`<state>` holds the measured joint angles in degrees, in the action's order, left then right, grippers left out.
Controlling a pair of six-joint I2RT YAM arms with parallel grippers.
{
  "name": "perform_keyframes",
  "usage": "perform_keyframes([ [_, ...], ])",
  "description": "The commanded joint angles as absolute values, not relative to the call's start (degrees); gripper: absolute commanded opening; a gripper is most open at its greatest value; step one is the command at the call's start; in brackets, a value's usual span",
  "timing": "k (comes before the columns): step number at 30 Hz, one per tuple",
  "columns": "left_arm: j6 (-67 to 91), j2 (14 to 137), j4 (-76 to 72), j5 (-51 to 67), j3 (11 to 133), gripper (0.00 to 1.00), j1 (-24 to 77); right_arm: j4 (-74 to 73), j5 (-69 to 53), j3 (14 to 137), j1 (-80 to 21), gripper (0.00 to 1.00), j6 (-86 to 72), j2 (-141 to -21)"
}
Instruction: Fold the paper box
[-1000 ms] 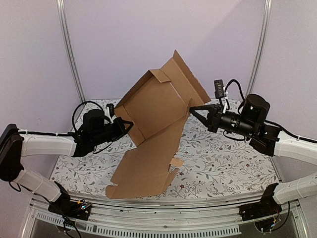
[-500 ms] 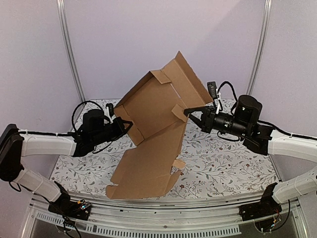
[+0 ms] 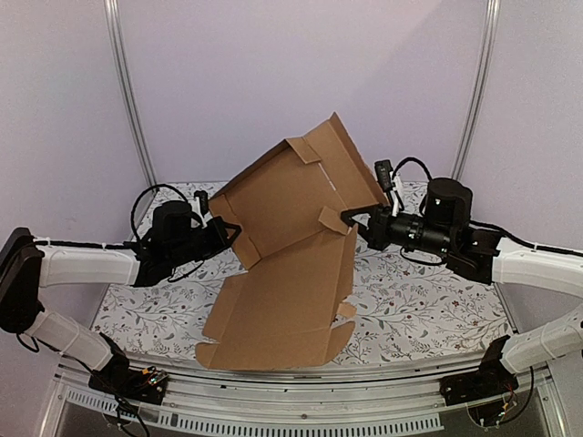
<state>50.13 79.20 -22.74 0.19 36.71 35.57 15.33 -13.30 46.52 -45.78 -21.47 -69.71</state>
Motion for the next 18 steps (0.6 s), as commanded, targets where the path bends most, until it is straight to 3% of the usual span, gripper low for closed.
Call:
perform_keyframes([
  [1,48.9,78.8,-24.1,0.9,39.0,0.00,35.6,10.2,-10.9,46.3,-46.4,0.01,-20.1,-67.3],
  [18,43.3,78.2,-26.7,-3.3,37.0,0.00,35.5,3.2,-7.0,40.0,-46.4,0.19,-22.4,-56.1],
])
